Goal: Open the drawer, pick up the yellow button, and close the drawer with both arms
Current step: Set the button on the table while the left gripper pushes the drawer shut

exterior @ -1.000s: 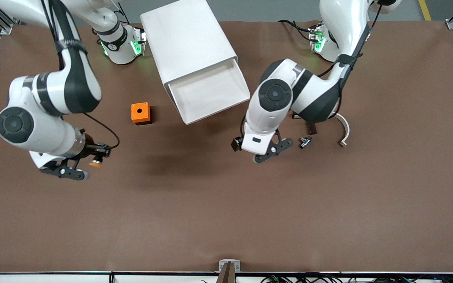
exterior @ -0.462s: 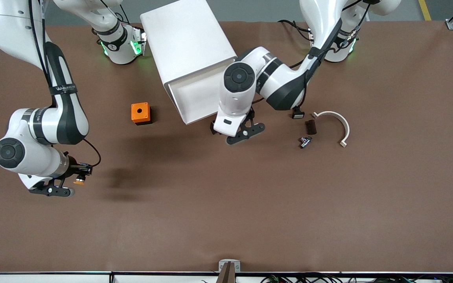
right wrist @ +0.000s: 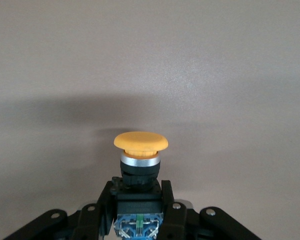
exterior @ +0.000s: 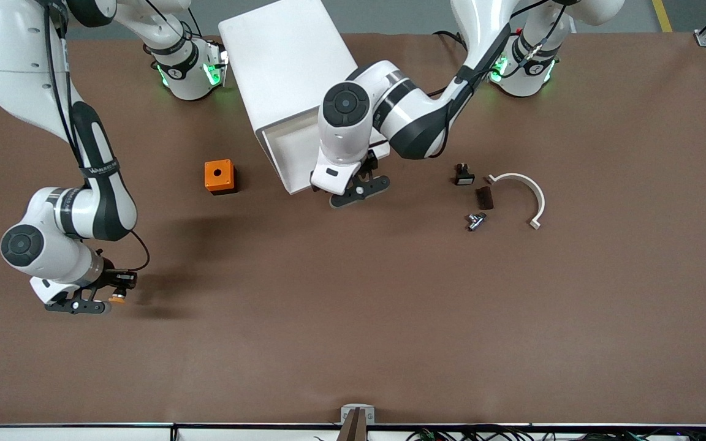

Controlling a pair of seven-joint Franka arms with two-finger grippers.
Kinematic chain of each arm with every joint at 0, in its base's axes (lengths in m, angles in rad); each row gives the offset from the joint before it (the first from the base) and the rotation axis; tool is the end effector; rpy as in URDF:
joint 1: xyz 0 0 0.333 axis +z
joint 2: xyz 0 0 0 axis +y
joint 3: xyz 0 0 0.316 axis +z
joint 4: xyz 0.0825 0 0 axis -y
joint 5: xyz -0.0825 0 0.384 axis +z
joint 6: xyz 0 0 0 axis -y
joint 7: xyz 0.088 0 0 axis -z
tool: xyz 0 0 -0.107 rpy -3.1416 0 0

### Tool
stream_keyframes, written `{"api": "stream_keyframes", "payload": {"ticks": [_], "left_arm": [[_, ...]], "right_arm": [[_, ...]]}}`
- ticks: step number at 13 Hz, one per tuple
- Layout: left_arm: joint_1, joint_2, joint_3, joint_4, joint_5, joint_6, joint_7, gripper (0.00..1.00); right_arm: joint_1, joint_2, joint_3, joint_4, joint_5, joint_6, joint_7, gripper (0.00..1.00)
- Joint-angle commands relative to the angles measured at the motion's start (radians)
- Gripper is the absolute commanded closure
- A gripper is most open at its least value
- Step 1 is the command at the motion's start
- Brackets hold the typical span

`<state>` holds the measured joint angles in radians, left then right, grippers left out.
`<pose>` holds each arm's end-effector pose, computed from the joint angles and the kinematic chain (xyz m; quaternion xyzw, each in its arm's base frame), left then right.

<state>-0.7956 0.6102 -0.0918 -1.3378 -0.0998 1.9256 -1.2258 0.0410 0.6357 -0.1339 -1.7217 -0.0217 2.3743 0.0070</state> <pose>0.4612 -0.5552 0.3731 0.9784 0.1933 -0.0684 0.0271 0.6718 -0.0541 0.2225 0.9984 -0.0288 0.0089 0.0476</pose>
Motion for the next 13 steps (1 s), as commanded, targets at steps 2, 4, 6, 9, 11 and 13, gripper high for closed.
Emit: {"api": "stream_keyframes", "payload": {"ticks": [2,4,6,9,11,13], "left_arm": [[-0.030,-0.003,-0.002,-0.011,-0.082,0.007,-0.043,0.00],[-0.048,-0.001,-0.002,-0.020,-0.129,0.006,-0.061,0.00],[-0.063,0.005,0.000,-0.021,-0.181,0.003,-0.080,0.00],[-0.070,0.025,-0.002,-0.026,-0.273,0.001,-0.121,0.00],[-0.074,0.029,0.000,-0.032,-0.334,0.001,-0.129,0.00],[-0.074,0.029,-0.002,-0.043,-0.398,0.001,-0.132,0.00]], "right_arm": [[-0.023,0.035,0.020,0.001,-0.020,0.071,-0.005,0.97],[-0.021,0.041,0.022,0.005,-0.046,0.077,-0.008,0.15],[-0.019,0.036,0.022,0.007,-0.057,0.074,-0.009,0.00],[-0.015,0.027,0.020,0.010,-0.057,0.065,-0.010,0.00],[-0.015,0.007,0.022,0.008,-0.055,0.045,-0.013,0.00],[-0.015,-0.049,0.023,0.011,-0.055,-0.044,-0.013,0.00]]}}
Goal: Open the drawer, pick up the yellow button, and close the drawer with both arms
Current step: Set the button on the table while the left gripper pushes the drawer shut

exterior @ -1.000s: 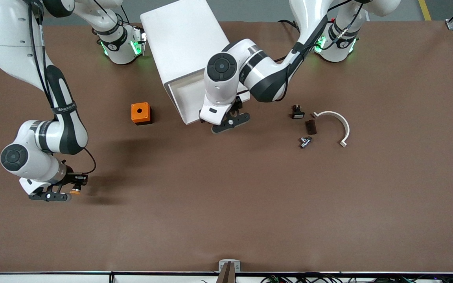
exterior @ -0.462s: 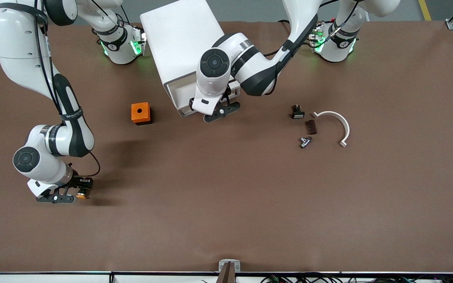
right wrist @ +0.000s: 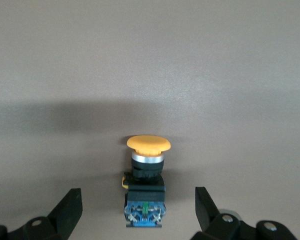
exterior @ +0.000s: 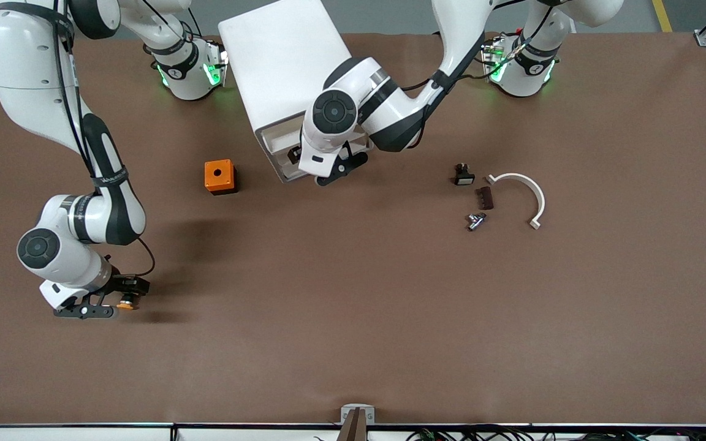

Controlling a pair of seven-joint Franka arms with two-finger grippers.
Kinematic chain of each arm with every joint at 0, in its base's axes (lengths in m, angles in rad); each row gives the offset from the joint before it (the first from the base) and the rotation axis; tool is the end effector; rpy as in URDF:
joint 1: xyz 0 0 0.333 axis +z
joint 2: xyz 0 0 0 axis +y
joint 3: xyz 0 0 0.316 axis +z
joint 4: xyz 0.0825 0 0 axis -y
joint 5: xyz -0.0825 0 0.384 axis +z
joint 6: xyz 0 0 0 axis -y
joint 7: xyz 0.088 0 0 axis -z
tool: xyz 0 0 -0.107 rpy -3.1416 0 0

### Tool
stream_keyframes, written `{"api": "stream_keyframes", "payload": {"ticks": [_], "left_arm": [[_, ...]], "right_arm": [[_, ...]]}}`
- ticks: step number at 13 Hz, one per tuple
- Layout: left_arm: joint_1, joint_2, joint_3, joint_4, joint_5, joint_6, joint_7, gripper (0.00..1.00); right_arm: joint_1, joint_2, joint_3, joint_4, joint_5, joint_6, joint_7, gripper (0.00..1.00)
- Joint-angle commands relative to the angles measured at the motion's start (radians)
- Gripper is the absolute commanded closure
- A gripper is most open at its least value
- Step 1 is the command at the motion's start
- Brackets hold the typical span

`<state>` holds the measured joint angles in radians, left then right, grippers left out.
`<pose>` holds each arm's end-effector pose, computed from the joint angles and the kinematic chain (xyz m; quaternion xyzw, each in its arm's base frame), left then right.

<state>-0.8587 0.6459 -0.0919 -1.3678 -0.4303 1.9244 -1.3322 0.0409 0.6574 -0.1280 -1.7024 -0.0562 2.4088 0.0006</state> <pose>0.4056 -0.5946 0.3401 0.9347 0.2725 -0.2216 0.0544 0.6793 -0.0505 0.2189 0.9979 -0.0092 0.0239 0.0591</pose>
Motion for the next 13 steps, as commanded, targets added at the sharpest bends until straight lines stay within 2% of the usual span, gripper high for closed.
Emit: {"api": "stream_keyframes", "payload": {"ticks": [1,7,11,13], "left_arm": [[-0.011,-0.006,-0.002,-0.020,-0.112,0.002,-0.025,0.00],[-0.007,-0.008,0.000,-0.054,-0.243,0.002,-0.025,0.00],[-0.003,-0.017,0.004,-0.056,-0.223,0.002,-0.004,0.00],[0.006,-0.032,0.009,-0.053,-0.156,0.004,0.001,0.00]], "right_arm": [[-0.012,-0.111,0.019,-0.006,-0.020,-0.144,-0.004,0.00],[-0.016,-0.387,0.024,0.026,-0.004,-0.534,-0.002,0.00],[-0.018,-0.513,0.022,0.067,0.025,-0.741,-0.002,0.00],[-0.016,-0.532,0.021,0.072,0.058,-0.766,-0.002,0.00]]}}
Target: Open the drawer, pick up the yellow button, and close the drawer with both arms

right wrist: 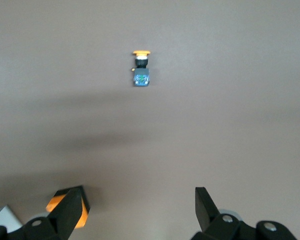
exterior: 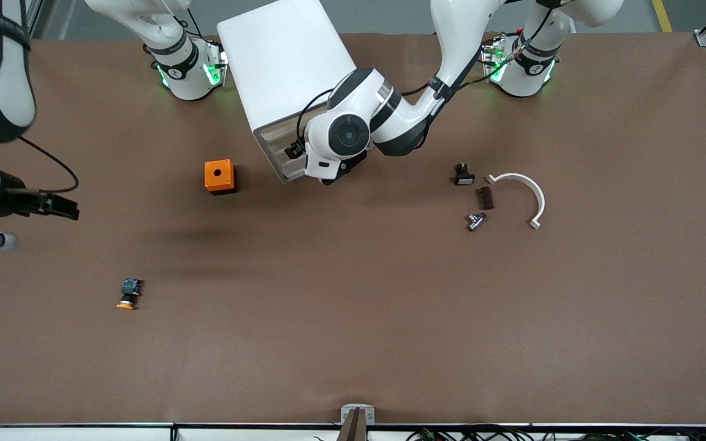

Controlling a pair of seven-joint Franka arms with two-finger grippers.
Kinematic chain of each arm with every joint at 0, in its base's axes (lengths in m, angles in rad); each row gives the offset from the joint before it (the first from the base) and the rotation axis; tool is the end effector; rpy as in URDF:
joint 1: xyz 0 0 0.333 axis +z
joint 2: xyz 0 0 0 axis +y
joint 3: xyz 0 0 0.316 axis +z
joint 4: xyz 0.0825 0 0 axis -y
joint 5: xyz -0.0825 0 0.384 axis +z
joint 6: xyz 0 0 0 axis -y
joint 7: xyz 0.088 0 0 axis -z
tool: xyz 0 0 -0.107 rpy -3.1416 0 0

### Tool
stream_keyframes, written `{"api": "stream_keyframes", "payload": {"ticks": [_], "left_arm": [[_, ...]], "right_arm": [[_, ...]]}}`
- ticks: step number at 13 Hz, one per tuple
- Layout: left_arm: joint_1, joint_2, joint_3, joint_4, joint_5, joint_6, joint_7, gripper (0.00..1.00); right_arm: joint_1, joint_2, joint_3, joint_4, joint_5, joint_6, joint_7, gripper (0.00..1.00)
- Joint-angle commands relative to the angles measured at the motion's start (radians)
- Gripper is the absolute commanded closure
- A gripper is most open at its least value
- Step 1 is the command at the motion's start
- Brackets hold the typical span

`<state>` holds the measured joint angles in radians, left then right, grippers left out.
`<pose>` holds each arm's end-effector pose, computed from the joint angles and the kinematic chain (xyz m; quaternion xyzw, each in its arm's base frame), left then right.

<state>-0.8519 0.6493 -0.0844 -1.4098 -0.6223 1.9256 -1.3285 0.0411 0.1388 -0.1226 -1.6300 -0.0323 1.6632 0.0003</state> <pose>0.4001 -0.5924 0.3246 0.8977 0.3124 -0.3022 0.0718 0.5923 -0.0476 0.5249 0.9976 -0.0384 -0.0532 0.0223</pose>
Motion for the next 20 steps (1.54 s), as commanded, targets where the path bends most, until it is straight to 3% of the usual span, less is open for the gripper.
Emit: {"api": "stream_keyframes", "payload": {"ticks": [1,4,7,10,14,17,20], "left_arm": [[0.008,-0.046,0.006,-0.009,0.061,0.003,-0.005,0.00],[0.050,-0.080,0.012,0.000,0.220,0.007,-0.005,0.00],[0.118,-0.149,0.011,0.017,0.349,-0.003,0.005,0.01],[0.262,-0.261,0.011,0.018,0.357,-0.120,0.160,0.01],[0.421,-0.365,0.012,0.017,0.417,-0.305,0.377,0.01],[0.514,-0.431,0.011,0.014,0.492,-0.454,0.556,0.01],[0.618,-0.476,0.011,0.012,0.512,-0.520,0.727,0.01]], "right_arm": [[-0.014,-0.007,0.017,0.024,0.035,-0.022,0.000,0.00],[-0.015,0.008,0.017,0.130,0.026,-0.088,0.003,0.00],[0.002,0.004,0.017,0.131,0.026,-0.114,0.016,0.00],[-0.003,-0.045,0.017,0.115,0.035,-0.143,0.049,0.00],[0.000,-0.188,0.015,0.019,0.034,-0.146,0.047,0.00],[-0.007,-0.228,0.014,0.001,0.026,-0.172,0.044,0.00],[-0.046,-0.258,0.029,-0.001,0.025,-0.184,0.032,0.00]]}}
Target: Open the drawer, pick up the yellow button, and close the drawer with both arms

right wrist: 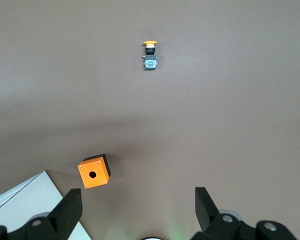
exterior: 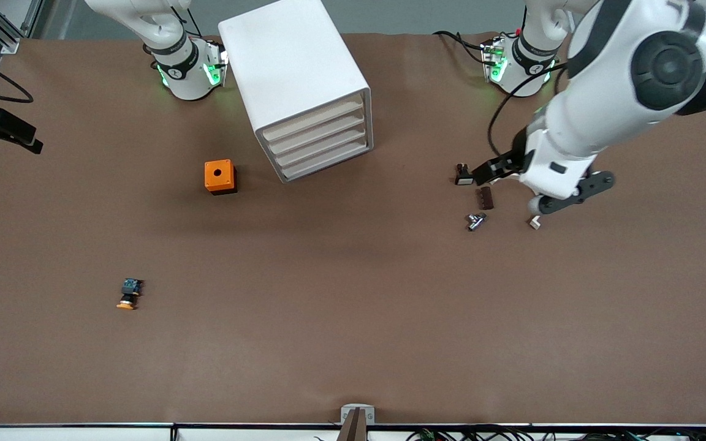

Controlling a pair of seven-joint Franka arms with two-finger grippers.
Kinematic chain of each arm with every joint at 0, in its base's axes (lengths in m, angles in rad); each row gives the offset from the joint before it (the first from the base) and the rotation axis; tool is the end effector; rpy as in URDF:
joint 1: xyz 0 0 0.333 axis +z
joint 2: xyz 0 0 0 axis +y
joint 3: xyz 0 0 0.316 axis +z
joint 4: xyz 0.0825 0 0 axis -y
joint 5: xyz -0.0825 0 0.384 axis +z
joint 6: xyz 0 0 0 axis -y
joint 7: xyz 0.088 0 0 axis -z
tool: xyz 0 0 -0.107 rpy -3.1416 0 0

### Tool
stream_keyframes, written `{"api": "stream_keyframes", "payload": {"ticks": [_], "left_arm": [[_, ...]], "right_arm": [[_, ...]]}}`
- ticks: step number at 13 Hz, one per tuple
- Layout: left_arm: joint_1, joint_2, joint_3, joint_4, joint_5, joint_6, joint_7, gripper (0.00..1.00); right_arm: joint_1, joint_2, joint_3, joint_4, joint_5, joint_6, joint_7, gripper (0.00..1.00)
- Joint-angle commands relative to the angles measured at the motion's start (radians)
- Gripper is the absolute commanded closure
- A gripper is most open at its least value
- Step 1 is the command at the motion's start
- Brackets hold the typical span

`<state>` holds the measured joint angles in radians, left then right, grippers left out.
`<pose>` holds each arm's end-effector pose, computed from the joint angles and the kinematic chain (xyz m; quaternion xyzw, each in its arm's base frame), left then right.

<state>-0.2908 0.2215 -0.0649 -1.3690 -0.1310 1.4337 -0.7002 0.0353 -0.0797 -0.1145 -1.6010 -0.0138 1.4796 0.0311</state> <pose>0.5639 -0.2212 0.5801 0.9802 0.1669 -0.1038 0.0234 0.5182 -0.0454 0.6451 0.9982 -0.0553 -0.0212 0.0018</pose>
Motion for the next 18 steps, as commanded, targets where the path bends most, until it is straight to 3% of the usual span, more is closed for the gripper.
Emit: {"api": "stream_keyframes", "payload": {"ticks": [1,6,9,13,18], "left_arm": [[0.102,-0.062,-0.009,-0.030,0.021,-0.035,0.157,0.01],[0.257,-0.106,-0.015,-0.053,0.028,-0.062,0.369,0.01],[0.263,-0.149,-0.010,-0.131,0.097,-0.050,0.441,0.01],[0.263,-0.247,-0.001,-0.286,0.113,0.078,0.464,0.00],[0.265,-0.286,-0.001,-0.283,0.116,0.114,0.467,0.00]], "right_arm": [[-0.041,-0.041,0.021,-0.030,0.006,-0.004,0.001,0.00],[-0.048,-0.049,0.025,-0.028,0.015,-0.001,0.001,0.00],[-0.054,-0.054,0.027,-0.027,0.015,0.011,-0.016,0.00],[-0.054,-0.055,0.024,-0.022,0.015,0.019,-0.096,0.00],[-0.051,-0.057,0.022,-0.022,0.017,0.015,-0.105,0.00]]}}
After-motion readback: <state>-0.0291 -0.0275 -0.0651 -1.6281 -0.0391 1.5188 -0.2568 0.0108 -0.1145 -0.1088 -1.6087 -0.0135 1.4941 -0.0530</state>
